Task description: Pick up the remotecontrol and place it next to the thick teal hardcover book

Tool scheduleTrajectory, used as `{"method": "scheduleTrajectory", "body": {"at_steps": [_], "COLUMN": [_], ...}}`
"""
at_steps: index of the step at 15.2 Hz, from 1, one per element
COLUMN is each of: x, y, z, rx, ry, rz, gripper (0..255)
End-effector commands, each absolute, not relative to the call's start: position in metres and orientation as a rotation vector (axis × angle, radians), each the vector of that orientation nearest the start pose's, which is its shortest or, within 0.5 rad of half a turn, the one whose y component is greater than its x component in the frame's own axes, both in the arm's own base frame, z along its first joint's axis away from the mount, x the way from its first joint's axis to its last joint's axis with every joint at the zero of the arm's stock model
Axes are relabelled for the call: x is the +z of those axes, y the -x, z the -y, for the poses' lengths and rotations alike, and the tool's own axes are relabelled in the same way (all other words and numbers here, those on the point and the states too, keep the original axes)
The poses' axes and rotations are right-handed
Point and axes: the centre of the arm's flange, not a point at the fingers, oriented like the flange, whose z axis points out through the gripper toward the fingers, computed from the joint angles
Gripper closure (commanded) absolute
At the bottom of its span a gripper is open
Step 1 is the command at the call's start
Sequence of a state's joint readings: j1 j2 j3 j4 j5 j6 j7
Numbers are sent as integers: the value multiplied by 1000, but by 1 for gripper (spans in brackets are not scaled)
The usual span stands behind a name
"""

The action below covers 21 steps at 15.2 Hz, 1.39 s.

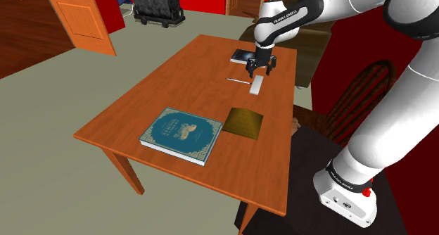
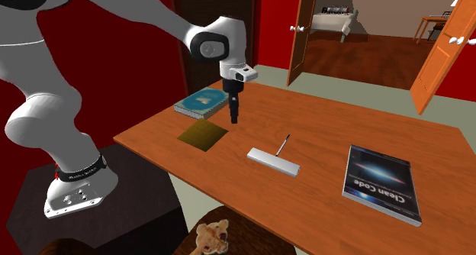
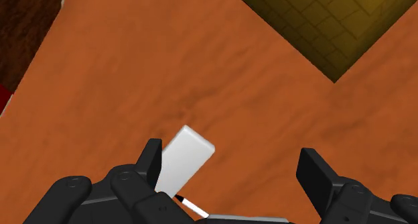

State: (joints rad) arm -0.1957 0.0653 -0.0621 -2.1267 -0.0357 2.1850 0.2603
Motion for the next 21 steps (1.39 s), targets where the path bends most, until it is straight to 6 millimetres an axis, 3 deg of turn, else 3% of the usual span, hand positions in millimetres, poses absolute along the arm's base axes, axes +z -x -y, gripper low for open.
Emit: {"method": "scheduleTrajectory", "body": {"at_steps": [1,8,15,21], "x": [365,311,257,225], "y": [-546,-589,-619,-619], "z": [161,225,292,292], "rx": [9,4,0,0], "ry": [3049,2933,2799,2799], "rz": [-863,-1133,-1382,-1382], "gripper": [0,0,0,0]}}
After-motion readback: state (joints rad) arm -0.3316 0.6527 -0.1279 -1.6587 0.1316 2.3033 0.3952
